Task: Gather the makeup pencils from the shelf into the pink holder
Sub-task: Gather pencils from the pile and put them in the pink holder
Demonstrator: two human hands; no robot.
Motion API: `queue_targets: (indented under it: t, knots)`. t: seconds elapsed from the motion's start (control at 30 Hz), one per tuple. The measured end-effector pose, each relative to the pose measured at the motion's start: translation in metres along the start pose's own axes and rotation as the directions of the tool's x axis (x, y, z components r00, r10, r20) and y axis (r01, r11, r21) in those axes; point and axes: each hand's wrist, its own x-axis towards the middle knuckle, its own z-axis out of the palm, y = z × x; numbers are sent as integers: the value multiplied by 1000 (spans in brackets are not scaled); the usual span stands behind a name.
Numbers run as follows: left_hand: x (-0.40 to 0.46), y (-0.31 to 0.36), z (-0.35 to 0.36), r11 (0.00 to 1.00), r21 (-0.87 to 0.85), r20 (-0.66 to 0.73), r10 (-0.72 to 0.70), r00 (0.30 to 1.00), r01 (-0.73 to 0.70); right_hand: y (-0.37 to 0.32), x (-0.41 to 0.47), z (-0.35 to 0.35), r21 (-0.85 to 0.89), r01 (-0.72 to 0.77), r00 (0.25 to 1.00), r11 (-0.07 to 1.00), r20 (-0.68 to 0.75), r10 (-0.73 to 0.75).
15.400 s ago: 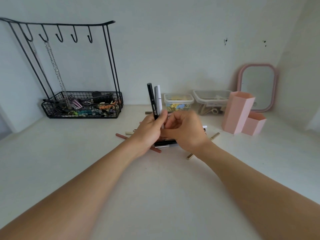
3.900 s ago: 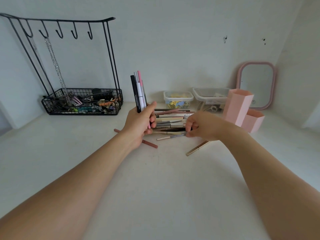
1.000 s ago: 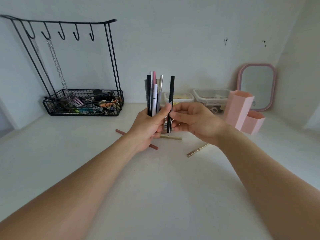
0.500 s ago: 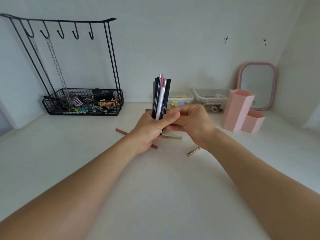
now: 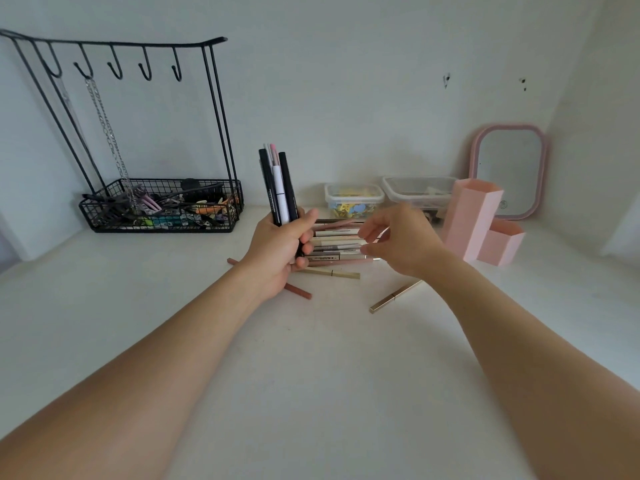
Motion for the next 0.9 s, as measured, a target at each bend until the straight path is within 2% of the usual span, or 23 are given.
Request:
queue_targets:
  t: [0.3, 0.53, 0.63, 0.77, 0.9]
  knots:
    - [2, 3, -4, 1000, 14, -108, -4, 994, 5, -3, -4, 12, -168, 30, 997, 985, 78, -17]
    - [1, 2, -5, 995, 98, -159, 5, 987, 10, -6, -3, 9, -134, 17, 996, 991, 84, -6]
    - [0, 2, -4, 997, 78, -145, 18, 989, -7, -5, -2, 0, -26, 6, 999, 1000, 48, -5]
    - [-2, 5, -2, 999, 31, -112, 46, 993, -42, -1, 1, -15, 198, -96, 995, 976, -7, 100]
    - [-4, 6, -1, 998, -39, -62, 52, 997, -54, -4, -1, -17, 535, -192, 980, 823, 61, 189]
